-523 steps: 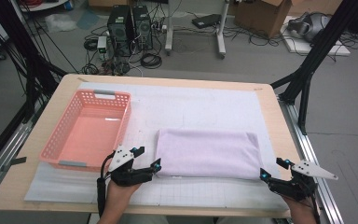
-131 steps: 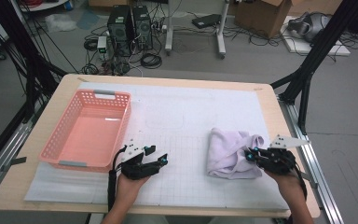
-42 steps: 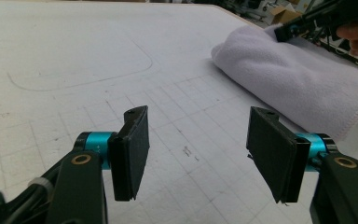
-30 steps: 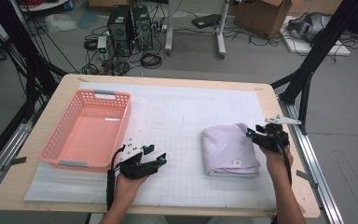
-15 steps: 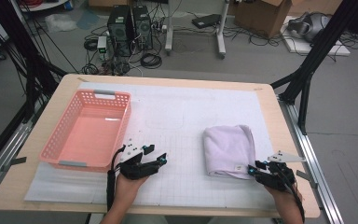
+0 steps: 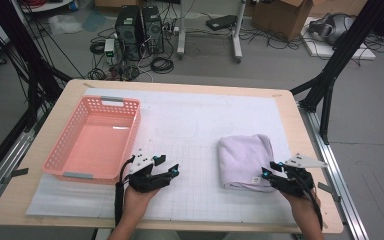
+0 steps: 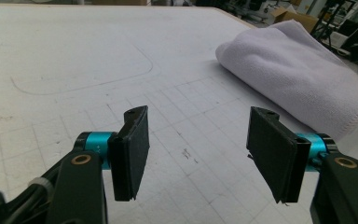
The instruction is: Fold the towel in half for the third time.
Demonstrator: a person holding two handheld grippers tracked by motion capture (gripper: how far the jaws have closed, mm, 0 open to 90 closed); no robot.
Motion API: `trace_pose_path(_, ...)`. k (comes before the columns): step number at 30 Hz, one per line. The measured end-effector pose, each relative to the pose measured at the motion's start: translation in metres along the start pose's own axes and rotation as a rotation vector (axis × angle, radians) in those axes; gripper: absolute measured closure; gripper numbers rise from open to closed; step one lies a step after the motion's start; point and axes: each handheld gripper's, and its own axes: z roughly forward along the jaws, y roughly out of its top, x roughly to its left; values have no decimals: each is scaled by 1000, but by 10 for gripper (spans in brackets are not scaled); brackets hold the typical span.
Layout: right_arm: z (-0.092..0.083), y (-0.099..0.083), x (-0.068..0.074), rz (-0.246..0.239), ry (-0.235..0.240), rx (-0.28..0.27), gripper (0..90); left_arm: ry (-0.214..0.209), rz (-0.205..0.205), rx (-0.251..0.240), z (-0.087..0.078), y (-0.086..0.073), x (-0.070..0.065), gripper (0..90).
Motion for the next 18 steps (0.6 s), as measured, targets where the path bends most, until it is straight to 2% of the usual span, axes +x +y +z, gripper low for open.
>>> trace_pose_path(1, 17, 2, 1, 14, 33, 19, 590, 0, -1, -2, 0, 0, 0, 394)
trace_pose_path(2, 17, 2, 1, 14, 33, 19, 590, -1, -2, -2, 0, 0, 1, 394)
trace_pose_path(3, 29, -1, 3, 5, 48, 48, 597, 0, 2, -1, 0, 0, 1, 394)
trace_pose_path(4, 30, -3, 3, 2, 47, 59, 600, 0, 2, -1, 0, 0, 1, 394)
trace_pose_path(8, 22, -11, 6, -22, 28, 92, 616, 2, -2, -7, -2, 1, 2, 394)
trace_pose_path(9, 11, -17, 9, -67, 13, 119, 617, 4, -7, -14, -3, 1, 2, 394)
trace_pose_path(10, 11, -17, 9, -67, 13, 119, 617, 4, -7, -14, -3, 1, 2, 394)
trace_pose_path(11, 6, -19, 10, -86, 10, 127, 616, 6, -6, -12, -5, 2, 3, 394)
trace_pose_path(16, 6, -9, 9, -84, 31, 147, 566, 6, -9, -22, -6, 3, 4, 394)
trace_pose_path(17, 8, 5, 8, -60, 44, 105, 562, 5, -10, -21, -6, 3, 4, 394)
trace_pose_path(18, 8, 5, 8, -60, 44, 105, 562, 3, -12, -20, -5, 3, 4, 394)
